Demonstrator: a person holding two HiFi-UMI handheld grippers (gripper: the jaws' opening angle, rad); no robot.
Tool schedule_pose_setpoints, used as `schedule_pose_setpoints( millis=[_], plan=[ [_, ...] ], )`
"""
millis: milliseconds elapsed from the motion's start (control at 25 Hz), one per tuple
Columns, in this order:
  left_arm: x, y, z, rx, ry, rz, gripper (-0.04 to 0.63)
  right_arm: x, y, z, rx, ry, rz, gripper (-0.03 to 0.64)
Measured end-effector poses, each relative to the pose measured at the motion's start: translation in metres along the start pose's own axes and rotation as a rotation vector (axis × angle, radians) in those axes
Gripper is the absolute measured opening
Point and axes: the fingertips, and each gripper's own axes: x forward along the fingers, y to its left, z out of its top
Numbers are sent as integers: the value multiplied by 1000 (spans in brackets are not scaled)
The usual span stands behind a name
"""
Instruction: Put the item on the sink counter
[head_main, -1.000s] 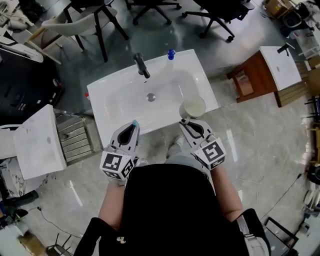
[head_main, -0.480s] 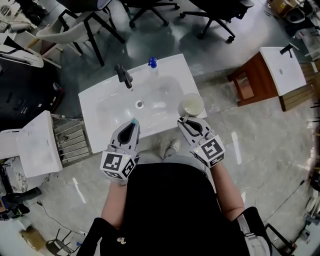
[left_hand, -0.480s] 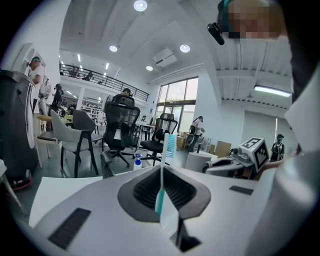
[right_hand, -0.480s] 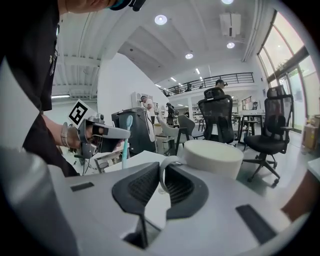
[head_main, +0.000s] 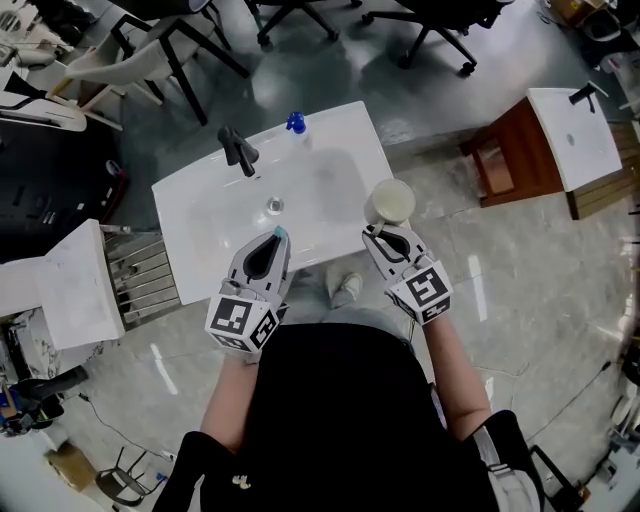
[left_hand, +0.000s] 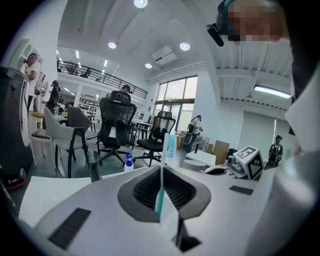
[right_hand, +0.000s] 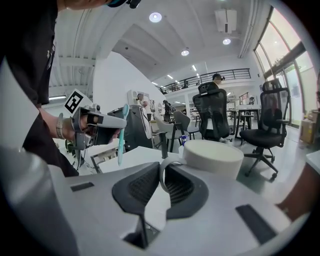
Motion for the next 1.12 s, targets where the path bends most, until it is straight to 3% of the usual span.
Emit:
schedule_pose_setpoints(
  millis=[360,640,1120],
  plan=[
    [23,7,0,12,46,-31,32,30,-34,-24,22,31,-20,51],
    [40,30,6,11,64,4,32,63,-61,-43,-31,80,-28,51],
    [52,51,-3,0,103,46,32,97,-95,-70,-14,130,-28,51]
  ],
)
